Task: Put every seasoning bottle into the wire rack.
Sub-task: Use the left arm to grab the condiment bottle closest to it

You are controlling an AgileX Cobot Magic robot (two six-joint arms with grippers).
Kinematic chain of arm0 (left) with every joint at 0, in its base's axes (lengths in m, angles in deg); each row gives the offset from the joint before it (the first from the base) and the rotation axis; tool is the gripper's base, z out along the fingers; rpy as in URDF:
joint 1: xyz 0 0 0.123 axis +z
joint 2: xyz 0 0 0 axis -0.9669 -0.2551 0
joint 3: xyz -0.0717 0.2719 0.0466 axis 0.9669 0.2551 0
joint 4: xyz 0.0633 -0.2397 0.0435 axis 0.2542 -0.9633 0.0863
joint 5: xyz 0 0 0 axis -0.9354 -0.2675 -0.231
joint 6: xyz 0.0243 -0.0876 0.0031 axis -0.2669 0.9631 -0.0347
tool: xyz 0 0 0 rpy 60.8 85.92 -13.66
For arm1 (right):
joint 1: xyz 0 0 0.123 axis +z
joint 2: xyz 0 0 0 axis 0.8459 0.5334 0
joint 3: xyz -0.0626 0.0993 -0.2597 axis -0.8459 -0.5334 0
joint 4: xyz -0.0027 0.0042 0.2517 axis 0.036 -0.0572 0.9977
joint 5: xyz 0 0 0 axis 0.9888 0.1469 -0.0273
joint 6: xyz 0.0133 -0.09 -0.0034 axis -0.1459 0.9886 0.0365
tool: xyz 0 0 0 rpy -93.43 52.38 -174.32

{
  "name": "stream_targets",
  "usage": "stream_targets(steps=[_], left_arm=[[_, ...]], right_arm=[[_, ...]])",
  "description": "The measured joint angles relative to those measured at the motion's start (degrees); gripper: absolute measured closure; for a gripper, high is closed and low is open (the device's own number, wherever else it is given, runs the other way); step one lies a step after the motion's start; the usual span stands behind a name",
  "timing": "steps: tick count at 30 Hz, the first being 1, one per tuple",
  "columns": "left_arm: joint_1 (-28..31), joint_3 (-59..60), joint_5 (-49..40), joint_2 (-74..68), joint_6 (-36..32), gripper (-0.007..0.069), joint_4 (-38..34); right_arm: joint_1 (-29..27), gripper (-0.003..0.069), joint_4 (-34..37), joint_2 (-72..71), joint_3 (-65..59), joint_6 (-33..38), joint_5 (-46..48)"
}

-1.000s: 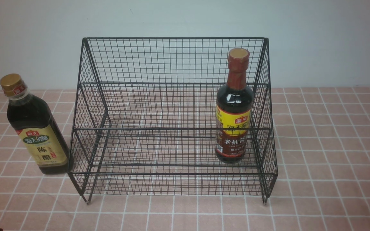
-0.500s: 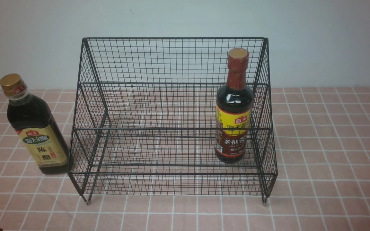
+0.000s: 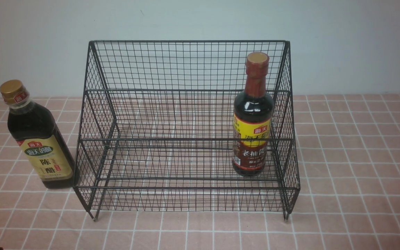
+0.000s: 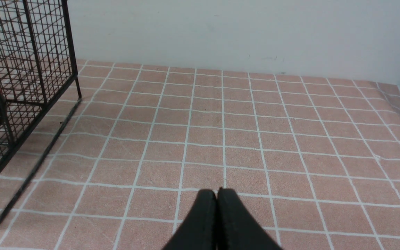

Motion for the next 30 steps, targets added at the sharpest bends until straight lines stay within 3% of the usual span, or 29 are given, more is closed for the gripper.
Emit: stream_targets(steps=[14,18,24,25,28,30], left_arm=[[0.00,0.12,3.34,0.00,0.84,0.0631,-1.69],[0.00,0.18,18.46,0.00,4.30,0.0631,-7.70],[0.00,0.18,35.33,0.00,4.78,0.0631,-8.98],[0.00,0.18,43.65,0.00,3.96,0.0631,-9.43],[0.00,-1.15,47.31,-0.92,2.02,0.0631,-12.80],[0.00,-4.81,44.77,-5.11,-0.30,0.0631,-14.70]], right_arm=[[0.00,0.0673,0.00,0.00,0.00,0.00,0.00],[0.00,0.0673,-0.05,0.00,0.00,0.00,0.00],[0.00,0.0673,-0.05,0.00,-0.05,0.00,0.00],[0.00,0.0673,-0.05,0.00,-0.05,0.00,0.00],[0.00,0.0673,-0.18,0.00,-0.05,0.00,0.00],[0.00,0.0673,-0.24,0.00,-0.05,0.00,0.00]])
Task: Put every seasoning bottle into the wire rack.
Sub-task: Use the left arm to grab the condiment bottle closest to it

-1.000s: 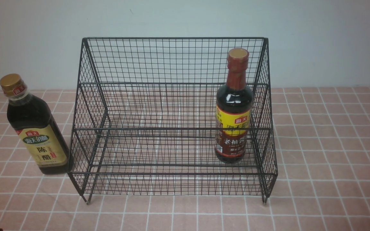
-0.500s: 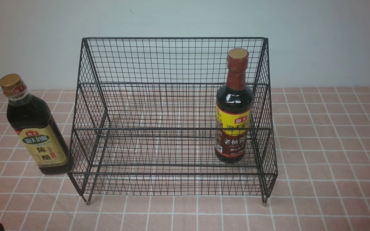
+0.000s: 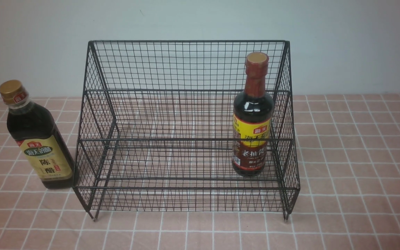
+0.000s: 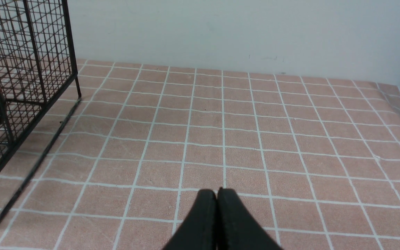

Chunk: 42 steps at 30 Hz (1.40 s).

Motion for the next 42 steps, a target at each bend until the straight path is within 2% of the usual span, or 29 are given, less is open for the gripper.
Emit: stream_targets(steps=[7,12,14,15,19,20,22,23,24,26,33,42], left_arm=[[0.00,-10.24,-3.68,-16.24,-10.58,0.0624,-0.11],[0.00,-19.00,-4.69,-32.07,-13.68,0.0536,-1.76],[0.00,-22.19,-4.85,-37.60,-13.80,0.0443,-3.03],[0.00,-22.42,-4.85,-38.54,-13.80,0.0433,-3.13],[0.00,-25.75,-4.77,-45.35,-14.46,0.0254,-4.79],[0.00,-27.16,-4.30,-48.15,-15.05,0.0159,-5.50],[0.00,-27.79,-3.56,-50.13,-15.25,0.0111,-6.08],[0.00,-28.64,-2.43,-52.31,-15.29,0.0045,-6.71],[0.00,-29.02,-1.36,-53.81,-15.29,0.0013,-7.21],[0.00,-29.53,1.86,-57.15,-15.88,-0.0030,-8.45],[0.00,-29.61,10.10,-64.72,-20.07,-0.0040,-13.89],[0.00,-30.15,14.77,-73.03,-20.32,-0.0007,-14.14]], right_arm=[[0.00,0.0673,0.00,0.00,0.00,0.00,0.00],[0.00,0.0673,0.00,0.00,0.00,0.00,0.00],[0.00,0.0673,0.00,0.00,0.00,0.00,0.00],[0.00,0.0673,0.00,0.00,0.00,0.00,0.00],[0.00,0.0673,0.00,0.00,0.00,0.00,0.00],[0.00,0.0673,0.00,0.00,0.00,0.00,0.00],[0.00,0.0673,0.00,0.00,0.00,0.00,0.00],[0.00,0.0673,0.00,0.00,0.00,0.00,0.00],[0.00,0.0673,0.00,0.00,0.00,0.00,0.00],[0.00,0.0673,0.00,0.00,0.00,0.00,0.00],[0.00,0.0673,0.00,0.00,0.00,-0.26,0.00],[0.00,0.0673,0.00,0.00,0.00,-0.56,0.00]])
